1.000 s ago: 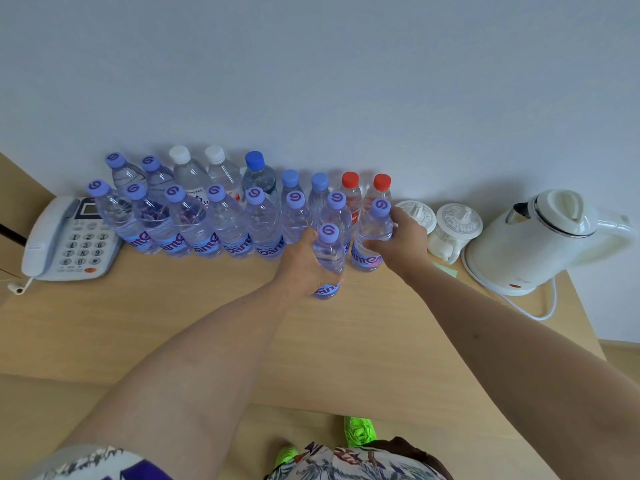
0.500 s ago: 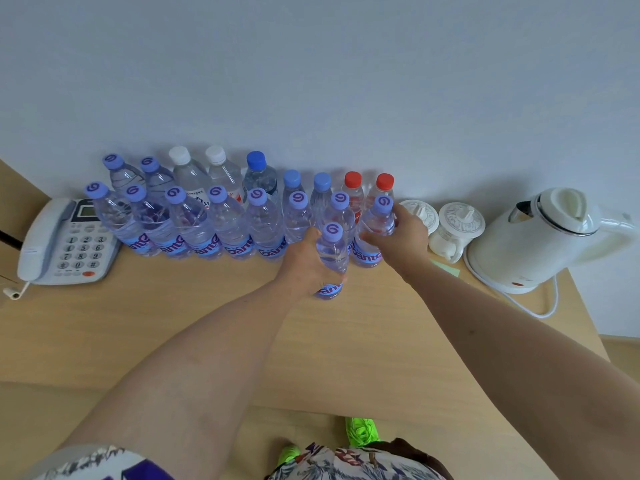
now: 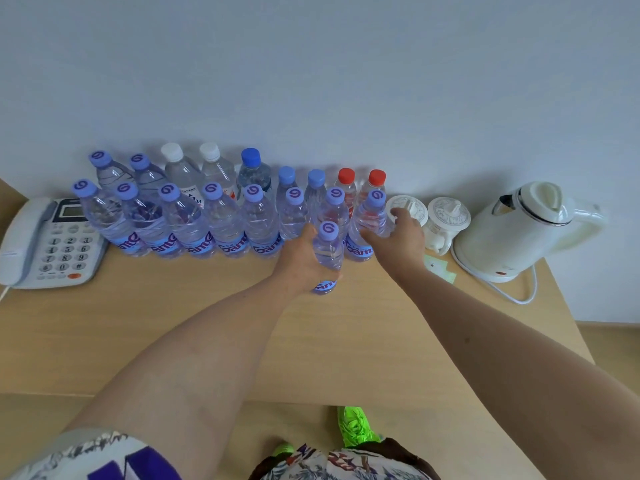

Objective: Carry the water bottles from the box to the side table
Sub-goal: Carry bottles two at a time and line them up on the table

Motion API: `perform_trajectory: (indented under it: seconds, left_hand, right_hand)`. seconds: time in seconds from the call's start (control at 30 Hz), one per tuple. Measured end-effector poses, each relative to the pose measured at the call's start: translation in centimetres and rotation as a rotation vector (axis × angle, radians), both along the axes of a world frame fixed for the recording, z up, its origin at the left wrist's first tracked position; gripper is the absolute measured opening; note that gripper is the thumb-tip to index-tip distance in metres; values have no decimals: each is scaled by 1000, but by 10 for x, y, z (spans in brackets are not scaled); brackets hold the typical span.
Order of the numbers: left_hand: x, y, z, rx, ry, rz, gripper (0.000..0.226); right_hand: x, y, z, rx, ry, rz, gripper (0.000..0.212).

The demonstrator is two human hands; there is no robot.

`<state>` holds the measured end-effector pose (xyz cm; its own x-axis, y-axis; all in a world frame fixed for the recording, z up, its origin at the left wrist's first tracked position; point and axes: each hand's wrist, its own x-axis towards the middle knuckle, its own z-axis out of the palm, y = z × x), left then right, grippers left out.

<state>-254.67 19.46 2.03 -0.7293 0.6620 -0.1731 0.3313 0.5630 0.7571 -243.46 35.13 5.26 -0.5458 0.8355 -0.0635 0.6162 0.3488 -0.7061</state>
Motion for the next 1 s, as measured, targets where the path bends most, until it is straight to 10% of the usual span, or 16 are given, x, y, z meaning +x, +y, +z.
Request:
perform_trajectory:
  seconds: [0.37, 1.0]
  left_hand:
    - [-6, -59, 14, 4, -14, 49, 75]
    - [-137, -242, 44, 20, -30, 311, 69]
  right_hand:
    - [2, -68, 5, 34, -107, 100, 39]
    - [-146, -222, 0, -75, -209, 498, 52]
